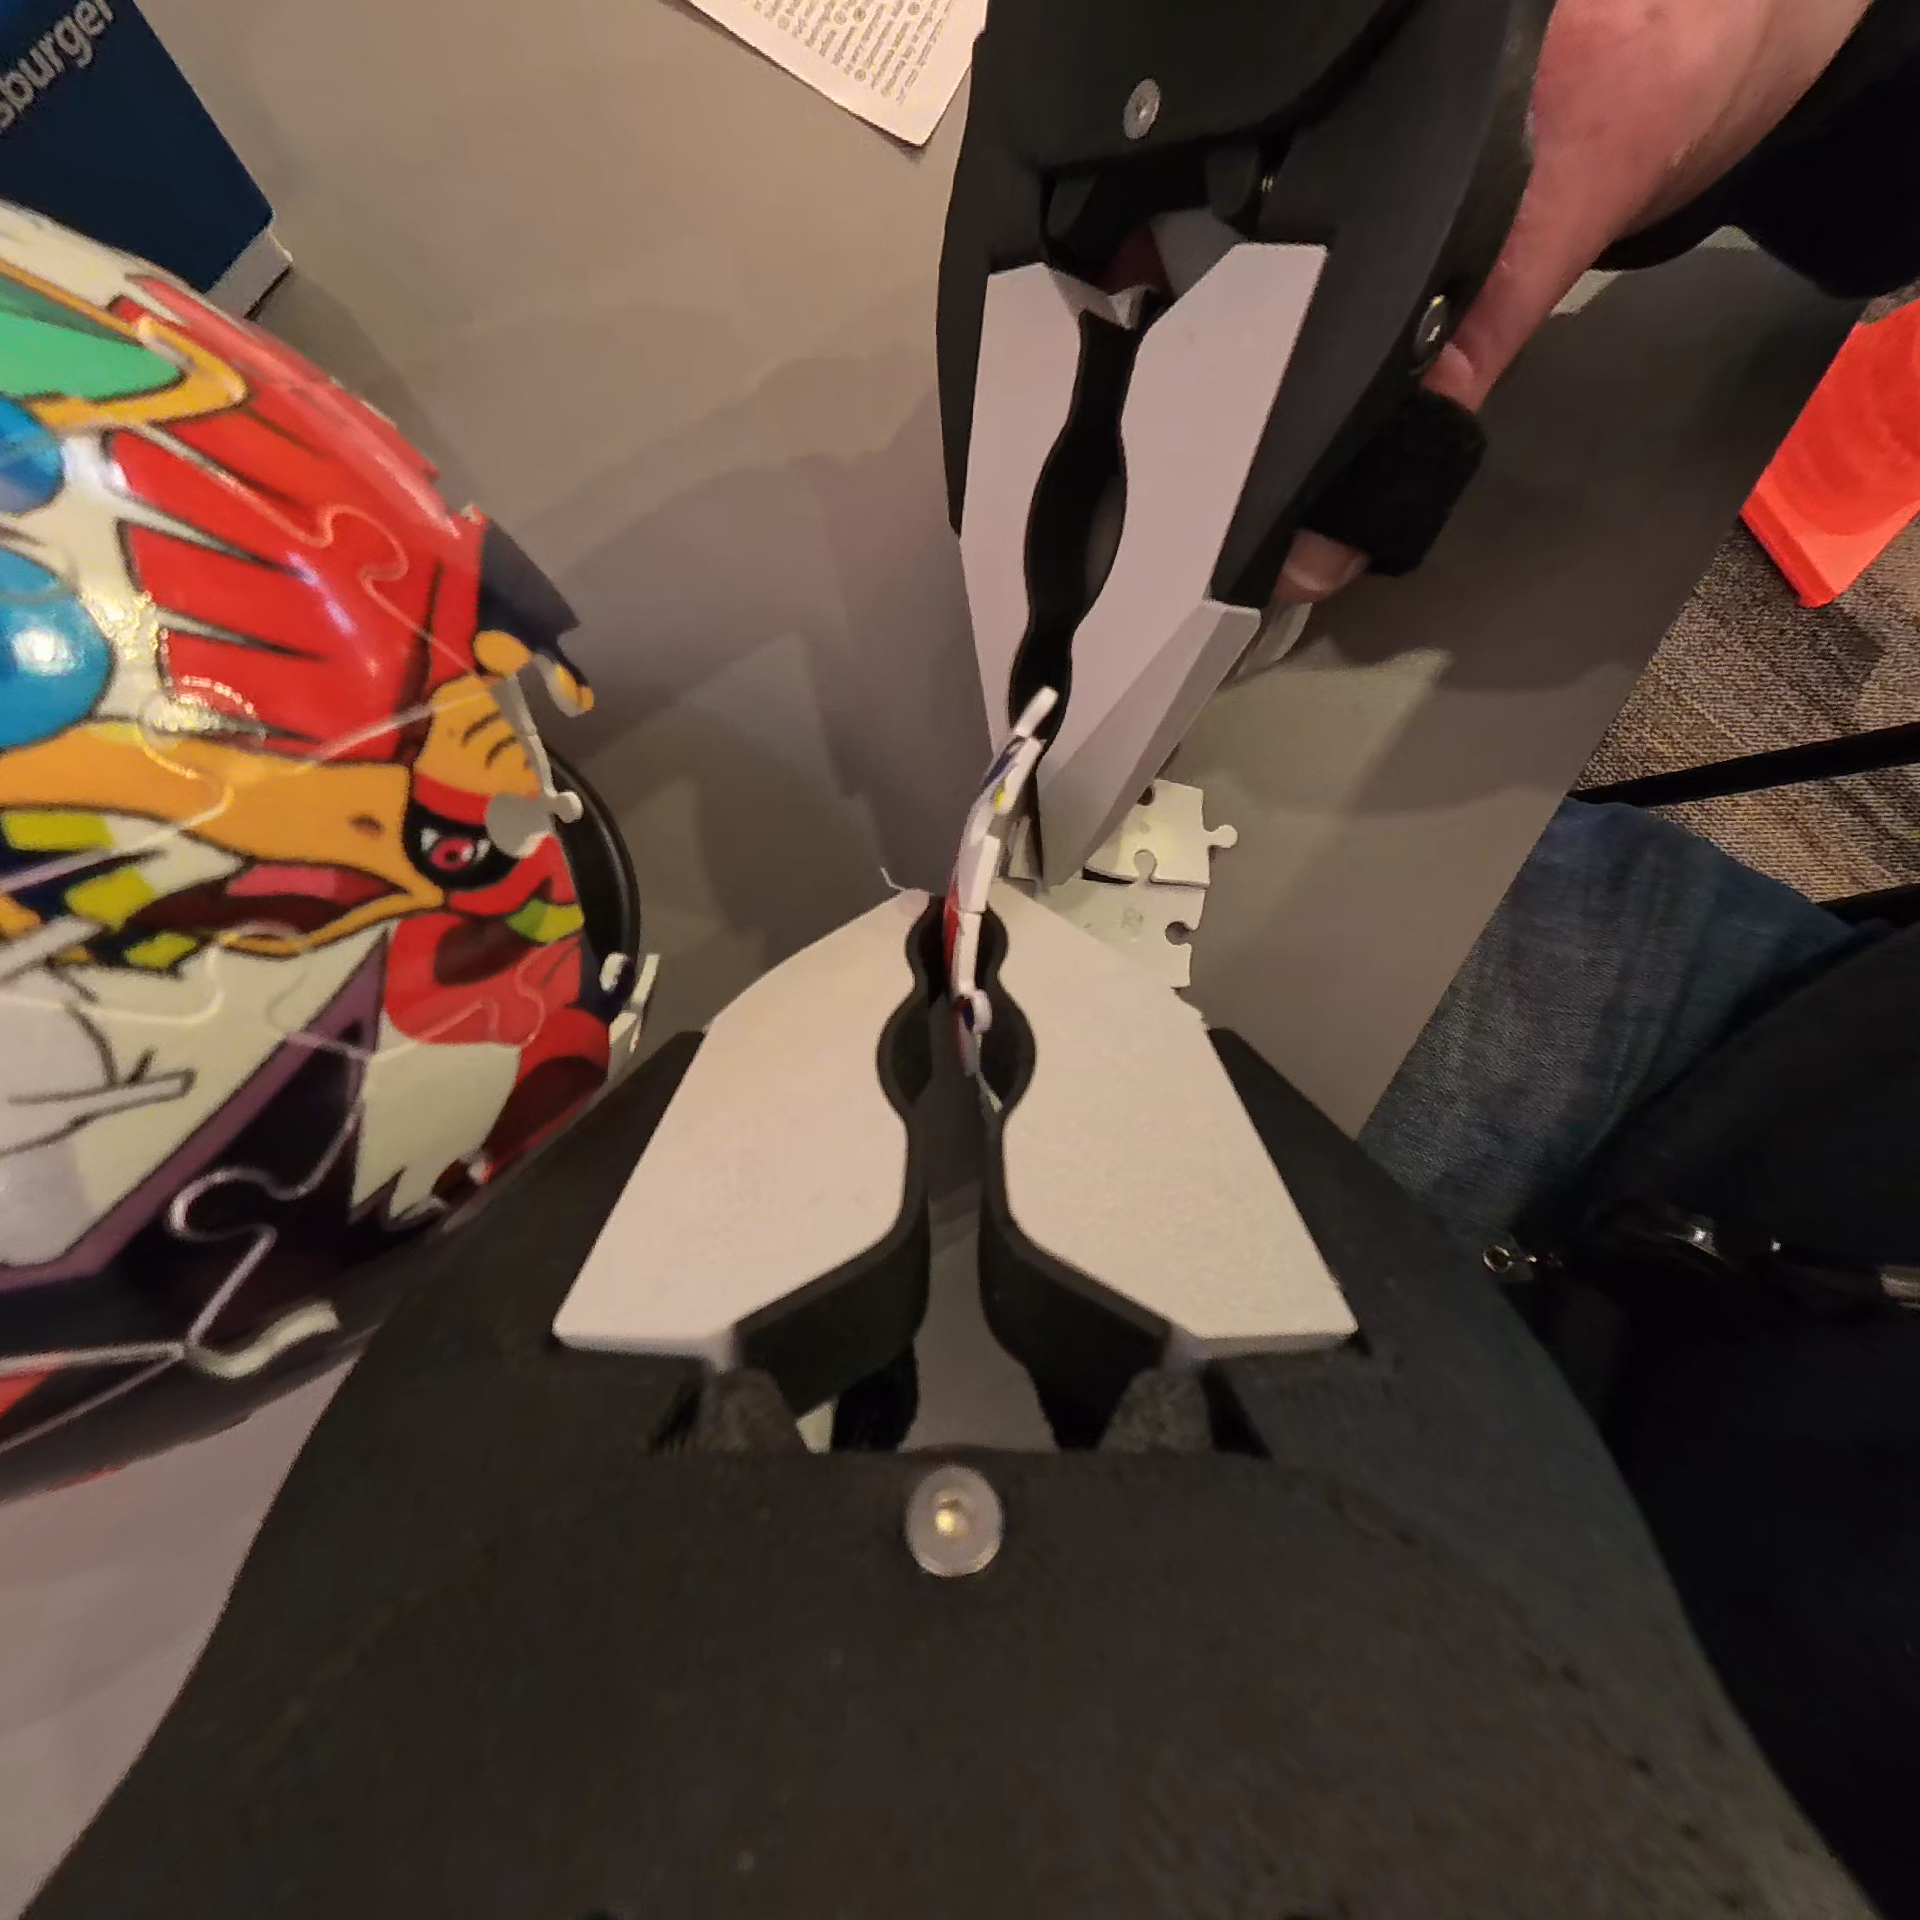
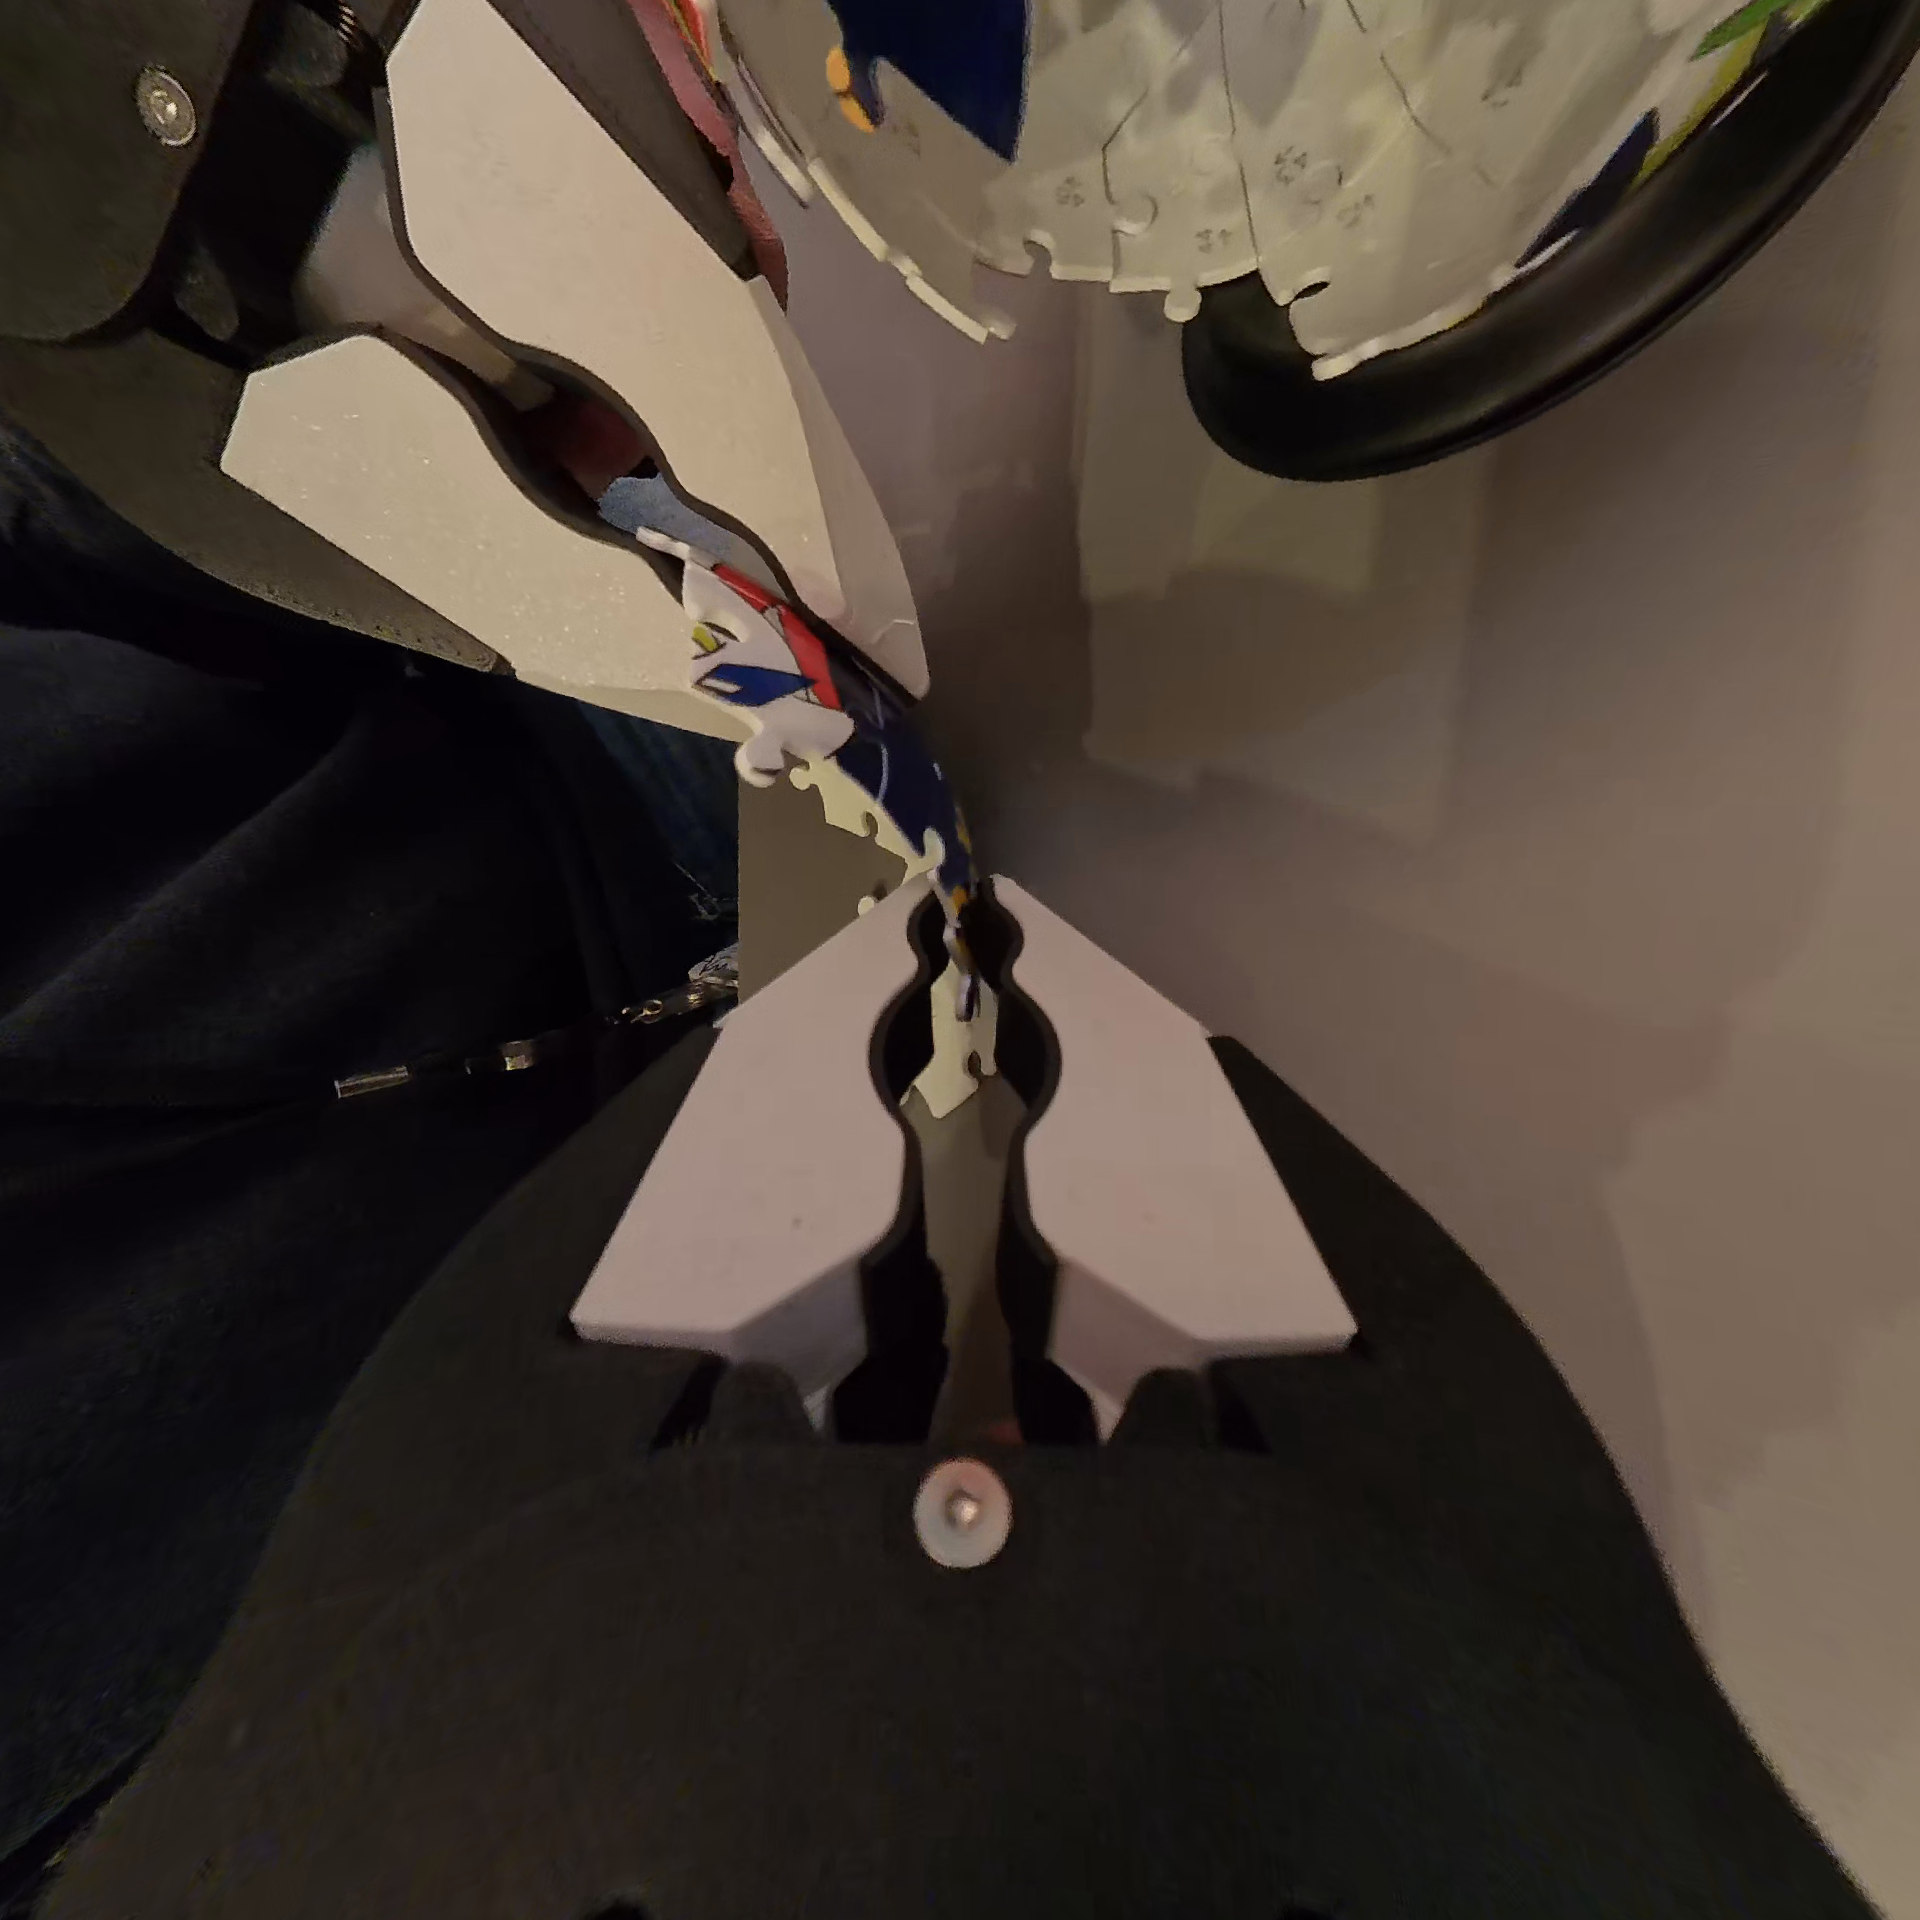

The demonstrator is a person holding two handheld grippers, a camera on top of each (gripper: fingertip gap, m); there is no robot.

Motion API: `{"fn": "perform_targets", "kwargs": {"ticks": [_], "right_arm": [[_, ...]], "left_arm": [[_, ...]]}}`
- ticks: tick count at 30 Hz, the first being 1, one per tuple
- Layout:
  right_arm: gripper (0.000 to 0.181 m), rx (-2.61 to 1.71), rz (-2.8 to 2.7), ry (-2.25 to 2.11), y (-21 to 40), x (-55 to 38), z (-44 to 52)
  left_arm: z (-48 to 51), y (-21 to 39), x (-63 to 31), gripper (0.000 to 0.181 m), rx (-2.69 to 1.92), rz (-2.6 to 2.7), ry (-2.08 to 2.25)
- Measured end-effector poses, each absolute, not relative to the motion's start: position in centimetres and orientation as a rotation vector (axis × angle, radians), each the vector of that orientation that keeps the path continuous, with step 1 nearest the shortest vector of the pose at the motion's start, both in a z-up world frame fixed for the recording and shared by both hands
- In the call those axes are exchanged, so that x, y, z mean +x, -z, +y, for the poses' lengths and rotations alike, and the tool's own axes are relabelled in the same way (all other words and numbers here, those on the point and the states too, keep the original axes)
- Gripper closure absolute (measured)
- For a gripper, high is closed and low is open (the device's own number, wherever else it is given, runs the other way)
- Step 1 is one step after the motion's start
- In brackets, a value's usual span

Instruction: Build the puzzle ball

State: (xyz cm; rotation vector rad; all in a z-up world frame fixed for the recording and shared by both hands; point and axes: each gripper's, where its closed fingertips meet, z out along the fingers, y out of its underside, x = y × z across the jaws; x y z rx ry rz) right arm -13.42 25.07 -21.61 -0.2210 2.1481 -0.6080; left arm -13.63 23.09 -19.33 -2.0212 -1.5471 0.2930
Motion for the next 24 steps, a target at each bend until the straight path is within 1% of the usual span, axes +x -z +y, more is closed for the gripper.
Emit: {"fn": "perform_targets", "kwargs": {"ticks": [2, 3, 4, 7, 20, 24], "right_arm": [[0.178, -0.194, 2.147, 0.615, 21.57, -13.55, 24.82], [0.172, -0.176, 2.143, 0.625, 21.50, -13.65, 24.60], [0.177, -0.174, 2.129, 0.626, 21.35, -13.60, 24.61], [0.179, -0.210, 2.133, 0.621, 21.39, -13.46, 24.85], [0.180, -0.252, 2.144, 0.649, 21.29, -13.30, 25.00], [0.180, -0.286, 2.146, 0.671, 21.16, -13.11, 24.98]], "left_arm": [[23.11, 19.32, -13.62, 0.177, -2.025, -1.544, -0.297], [23.06, 19.30, -13.65, 0.177, -2.026, -1.544, -0.302], [23.02, 19.23, -13.67, 0.177, -2.025, -1.543, -0.305], [23.17, 19.15, -13.72, 0.177, -2.022, -1.536, -0.303], [23.22, 19.18, -13.67, 0.176, -1.981, -1.532, -0.266], [23.77, 18.93, -13.46, 0.164, -1.959, -1.499, -0.204]]}}
